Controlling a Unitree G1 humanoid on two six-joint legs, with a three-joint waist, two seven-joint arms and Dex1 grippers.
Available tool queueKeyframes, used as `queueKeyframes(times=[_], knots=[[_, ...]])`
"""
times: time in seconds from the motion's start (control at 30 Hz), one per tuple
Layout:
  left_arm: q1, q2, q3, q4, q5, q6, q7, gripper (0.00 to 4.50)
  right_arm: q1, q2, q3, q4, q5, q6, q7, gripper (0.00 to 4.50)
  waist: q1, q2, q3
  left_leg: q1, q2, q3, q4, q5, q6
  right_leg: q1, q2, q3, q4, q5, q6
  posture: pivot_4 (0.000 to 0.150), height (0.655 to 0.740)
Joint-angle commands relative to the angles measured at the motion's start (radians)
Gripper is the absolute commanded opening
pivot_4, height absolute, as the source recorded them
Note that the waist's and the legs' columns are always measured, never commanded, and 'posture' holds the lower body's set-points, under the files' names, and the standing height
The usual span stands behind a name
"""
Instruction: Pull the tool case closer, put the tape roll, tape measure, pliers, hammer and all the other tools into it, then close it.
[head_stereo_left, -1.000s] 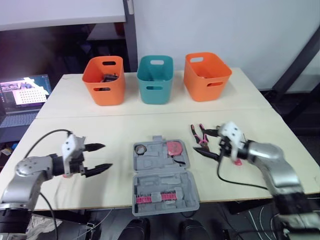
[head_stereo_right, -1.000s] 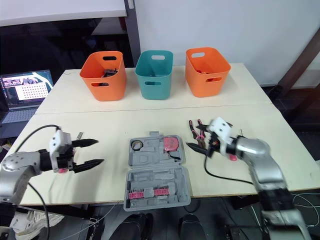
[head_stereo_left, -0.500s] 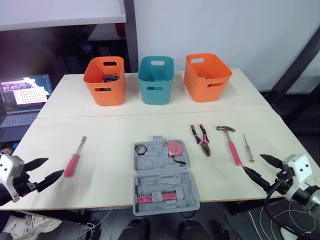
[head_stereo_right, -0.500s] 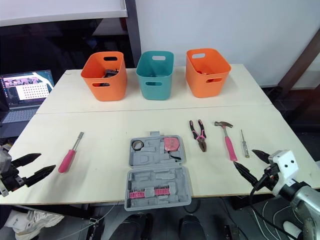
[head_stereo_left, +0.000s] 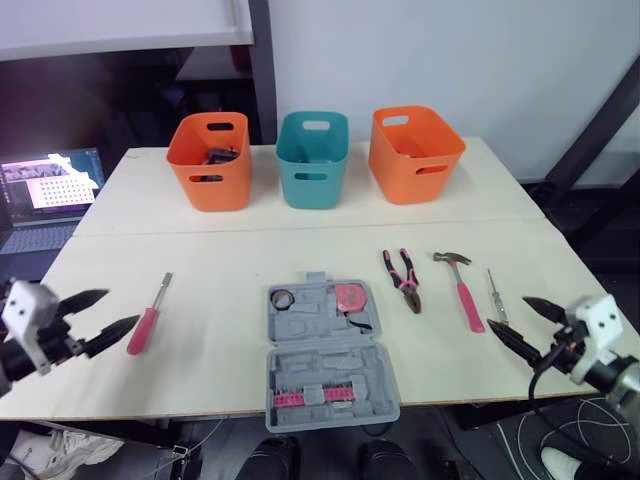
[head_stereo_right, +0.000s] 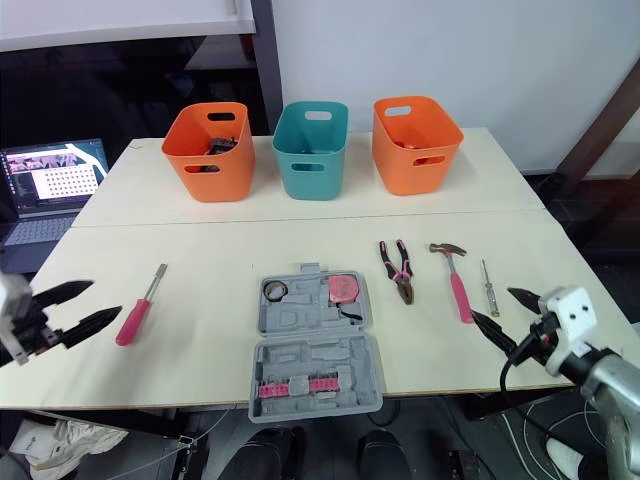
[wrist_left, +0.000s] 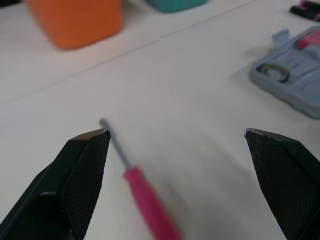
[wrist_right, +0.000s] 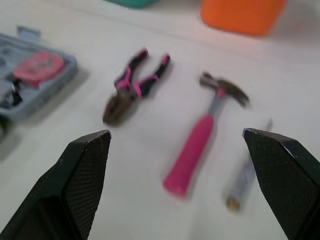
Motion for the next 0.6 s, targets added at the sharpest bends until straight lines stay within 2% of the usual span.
queueKeyframes(times=[0.03, 0.13, 0.27, 0.43, 0.6], knots=[[-0.065, 0.031, -0.087, -0.150, -0.060, 0.112, -0.034, 4.50, -0.060, -0.064, 0.048, -0.120, 0.071, 0.108, 0.036, 4.48, -0.001, 0.000, 0.000, 0.000, 0.000, 0.000, 0.000, 0.000, 0.000, 0.000, 0.000, 0.000, 0.000, 0.000, 0.000, 0.150, 0.7329], [-0.177, 0.042, -0.238, -0.248, -0.024, 0.165, -0.053, 4.50, -0.130, -0.154, 0.151, -0.258, 0.096, 0.244, 0.054, 4.48, -0.002, 0.001, 0.001, 0.000, 0.000, 0.000, -0.001, 0.002, 0.003, 0.001, 0.001, 0.000, 0.001, 0.000, 0.000, 0.150, 0.7329], [-0.331, 0.017, -0.383, -0.289, -0.009, 0.240, -0.060, 4.50, -0.219, -0.194, 0.198, -0.392, 0.150, 0.439, -0.040, 4.48, -0.002, 0.000, 0.001, -0.002, 0.000, 0.000, -0.001, 0.002, 0.003, 0.000, 0.001, 0.000, 0.001, 0.000, 0.001, 0.150, 0.7329], [-0.536, -0.057, -0.547, -0.242, 0.032, 0.277, -0.096, 4.50, -0.195, -0.159, 0.192, -0.608, 0.151, 0.635, -0.249, 4.48, 0.017, -0.001, 0.002, -0.004, 0.000, 0.000, 0.000, 0.002, 0.003, -0.002, 0.001, -0.001, 0.000, 0.002, 0.004, 0.150, 0.7329], [-0.641, -0.111, -0.641, -0.173, 0.069, 0.263, -0.160, 4.50, -0.166, -0.075, 0.183, -0.763, 0.152, 0.756, -0.423, 4.48, 0.018, -0.002, 0.002, -0.012, -0.001, 0.000, 0.001, 0.002, 0.003, -0.009, 0.001, -0.001, 0.001, 0.004, 0.007, 0.150, 0.7329]])
